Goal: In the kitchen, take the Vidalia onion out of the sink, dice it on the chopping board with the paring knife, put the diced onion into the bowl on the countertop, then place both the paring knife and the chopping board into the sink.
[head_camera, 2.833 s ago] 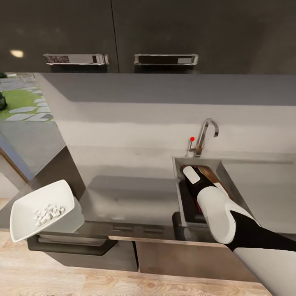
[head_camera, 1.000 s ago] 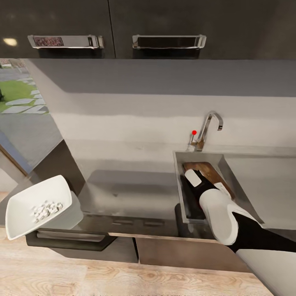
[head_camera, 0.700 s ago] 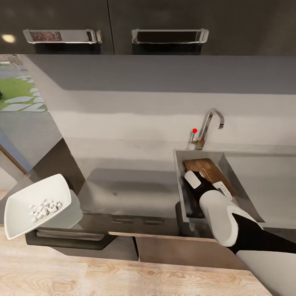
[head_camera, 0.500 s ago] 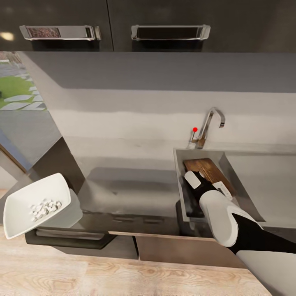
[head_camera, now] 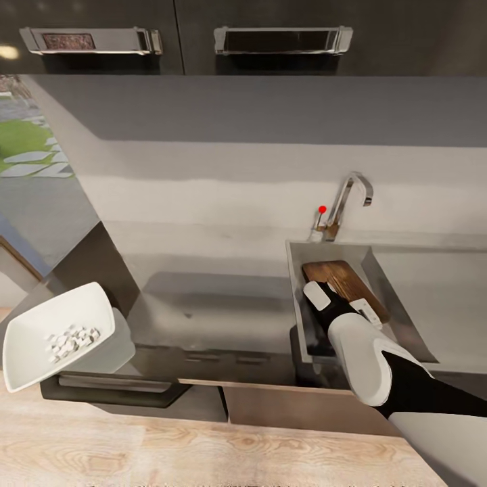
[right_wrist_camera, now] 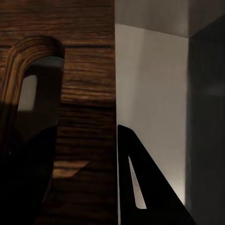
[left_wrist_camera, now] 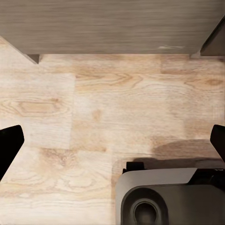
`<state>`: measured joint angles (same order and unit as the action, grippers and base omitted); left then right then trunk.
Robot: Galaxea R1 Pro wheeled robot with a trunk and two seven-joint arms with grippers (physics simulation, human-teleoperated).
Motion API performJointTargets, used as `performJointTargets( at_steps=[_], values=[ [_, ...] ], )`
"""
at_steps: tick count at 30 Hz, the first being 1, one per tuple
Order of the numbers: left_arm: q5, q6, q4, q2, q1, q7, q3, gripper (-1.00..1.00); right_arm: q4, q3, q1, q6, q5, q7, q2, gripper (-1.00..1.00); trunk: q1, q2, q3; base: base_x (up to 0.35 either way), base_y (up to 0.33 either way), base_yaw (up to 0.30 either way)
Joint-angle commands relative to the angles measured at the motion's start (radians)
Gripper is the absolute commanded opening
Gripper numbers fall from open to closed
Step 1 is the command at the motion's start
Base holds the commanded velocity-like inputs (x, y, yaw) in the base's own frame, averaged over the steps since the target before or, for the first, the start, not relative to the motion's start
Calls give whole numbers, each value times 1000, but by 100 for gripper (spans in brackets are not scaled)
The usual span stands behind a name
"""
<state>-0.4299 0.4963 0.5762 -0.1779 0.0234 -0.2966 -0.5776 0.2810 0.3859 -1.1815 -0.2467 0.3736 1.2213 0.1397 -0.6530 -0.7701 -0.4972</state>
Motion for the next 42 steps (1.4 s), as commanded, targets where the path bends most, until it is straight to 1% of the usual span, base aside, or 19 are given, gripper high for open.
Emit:
performJointTargets(
  at_steps=[1, 10, 11, 19, 23, 24, 26, 27, 28, 29, 30, 31, 32, 34, 35, 37, 40, 42],
  values=[
    [-6, 2, 2, -2, 0, -9, -8, 100, 1, -4, 0, -8, 7, 1, 0, -100, 0, -1, -3, 0, 0, 0],
    [-6, 2, 2, -2, 0, -9, -8, 100, 1, -4, 0, -8, 7, 2, 0, -100, 0, -1, -6, 0, 0, 0],
    [-6, 2, 2, -2, 0, -9, -8, 100, 1, -4, 0, -8, 7, 2, 0, 100, 0, -1, -6, 0, 0, 0],
    [-6, 2, 2, -2, 0, -9, -8, 100, 2, -4, 0, -8, 8, 3, 0, 100, 0, -1, -6, 0, 0, 0],
    [-6, 2, 2, -2, -1, -9, -8, 100, 16, -6, 0, -7, 11, 8, 5, 100, 0, -1, -6, 0, 0, 0],
    [-6, 2, 2, -2, -1, -9, -8, 100, 22, -12, 0, -5, 11, 9, 7, 100, 0, -1, -6, 0, 0, 0],
    [-6, 2, 2, -2, 0, -9, -8, 100, 51, -47, 0, 2, 7, 11, 12, 100, 0, -1, -6, 0, 0, 0],
    [-6, 2, 2, -2, 0, -9, -8, 100, 94, -91, 0, 23, 5, 11, 15, 100, 0, -1, -6, 0, 0, 0],
    [-6, 2, 2, -2, 0, -9, -8, 100, 163, -143, 0, 76, 4, 12, 20, 100, 0, -1, -6, 0, 0, 0],
    [-6, 2, 2, -2, 0, -10, -8, 100, 222, -171, 0, 128, 5, 12, 26, 100, 0, -1, -6, 0, 0, 0],
    [-6, 2, 2, -2, 0, -9, -8, 100, 286, -190, 0, 190, 5, 12, 35, 100, 0, -1, -6, 0, 0, 0],
    [-6, 2, 2, -2, 0, -9, -8, 100, 381, -207, 0, 285, 6, 12, 35, 100, 0, -1, -6, 0, 0, 0],
    [-6, 2, 2, -2, 0, -9, -8, 100, 462, -216, 0, 369, 7, 11, 35, 100, 0, -1, -6, 0, 0, 0],
    [-6, 2, 2, -2, 0, -10, -8, 100, 564, -222, 0, 467, 9, 7, 35, 100, 0, -1, -6, 0, 0, 0],
    [-6, 2, 1, -2, 0, -10, -8, 100, 605, -225, 0, 508, 9, 5, 35, 100, 0, -1, -6, 0, 0, 0],
    [-6, 2, 1, -2, 0, -10, -8, 100, 639, -228, 0, 553, 10, -14, 35, 100, 0, -1, -6, -3, 0, 0],
    [-6, 2, 1, -2, 0, -9, -8, 100, 677, -229, 5, 629, 10, -118, 35, 100, 0, -1, -6, -160, 0, 0],
    [-6, 2, 1, -2, 0, -9, -8, 100, 720, -230, 39, 686, 10, -230, 35, 100, 0, -1, -6, -305, 0, 0]
  ],
)
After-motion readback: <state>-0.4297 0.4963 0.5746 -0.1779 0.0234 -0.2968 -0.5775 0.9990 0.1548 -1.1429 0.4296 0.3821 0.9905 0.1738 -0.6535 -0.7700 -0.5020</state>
